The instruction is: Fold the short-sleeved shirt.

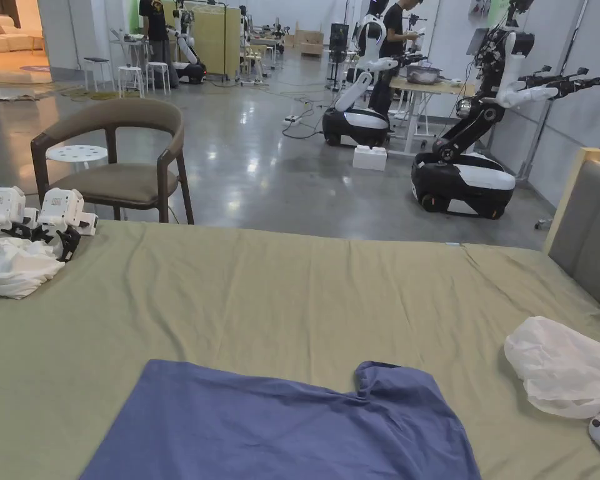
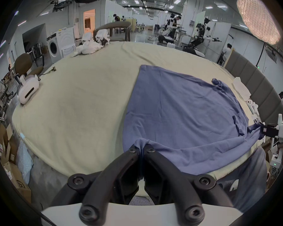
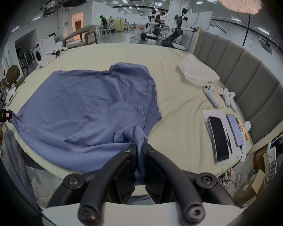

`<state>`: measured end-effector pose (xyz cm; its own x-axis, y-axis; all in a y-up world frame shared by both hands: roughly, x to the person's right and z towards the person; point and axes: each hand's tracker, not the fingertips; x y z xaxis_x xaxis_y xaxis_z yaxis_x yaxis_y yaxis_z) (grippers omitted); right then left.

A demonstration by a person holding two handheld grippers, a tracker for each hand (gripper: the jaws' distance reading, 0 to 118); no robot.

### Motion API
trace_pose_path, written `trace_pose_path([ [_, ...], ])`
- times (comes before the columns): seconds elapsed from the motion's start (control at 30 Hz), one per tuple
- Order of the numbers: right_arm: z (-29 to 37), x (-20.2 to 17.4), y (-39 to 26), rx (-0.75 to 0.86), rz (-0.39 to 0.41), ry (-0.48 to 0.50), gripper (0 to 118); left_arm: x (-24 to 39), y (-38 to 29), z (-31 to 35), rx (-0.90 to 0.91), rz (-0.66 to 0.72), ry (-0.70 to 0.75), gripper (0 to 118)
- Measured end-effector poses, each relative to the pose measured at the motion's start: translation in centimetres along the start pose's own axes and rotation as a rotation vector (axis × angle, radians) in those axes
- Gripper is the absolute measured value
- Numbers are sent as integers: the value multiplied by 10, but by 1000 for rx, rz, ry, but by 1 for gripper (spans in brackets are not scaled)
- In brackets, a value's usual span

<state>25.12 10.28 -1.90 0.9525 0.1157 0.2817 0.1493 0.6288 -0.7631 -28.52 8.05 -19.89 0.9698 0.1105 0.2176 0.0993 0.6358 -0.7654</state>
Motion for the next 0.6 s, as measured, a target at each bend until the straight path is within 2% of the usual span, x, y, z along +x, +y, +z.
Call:
trace_pose_path([
  [0.1, 0, -3, 2, -9, -18, 1, 33, 3, 1, -7, -2, -16, 18, 6],
  [0.13, 0, -3, 4, -8, -23, -3, 45, 4, 4, -10, 0, -20, 30, 13],
  [0.17, 2, -4, 7, -4, -23, -12, 56, 4, 6, -12, 4, -23, 31, 24],
  [0.27, 11, -8, 22, 44, -8, -60, 60, 11, 16, -10, 35, -25, 37, 59],
  [0.33, 19, -11, 35, 101, -19, -57, 60, 19, 25, -5, 79, -35, 34, 60],
  [0.43, 26, -18, 55, 225, -71, -3, 60, 31, 41, -2, 169, -50, 4, 60],
  [0.6, 30, -52, 84, 416, -99, 14, 60, 64, 68, 7, 344, -77, 3, 57],
])
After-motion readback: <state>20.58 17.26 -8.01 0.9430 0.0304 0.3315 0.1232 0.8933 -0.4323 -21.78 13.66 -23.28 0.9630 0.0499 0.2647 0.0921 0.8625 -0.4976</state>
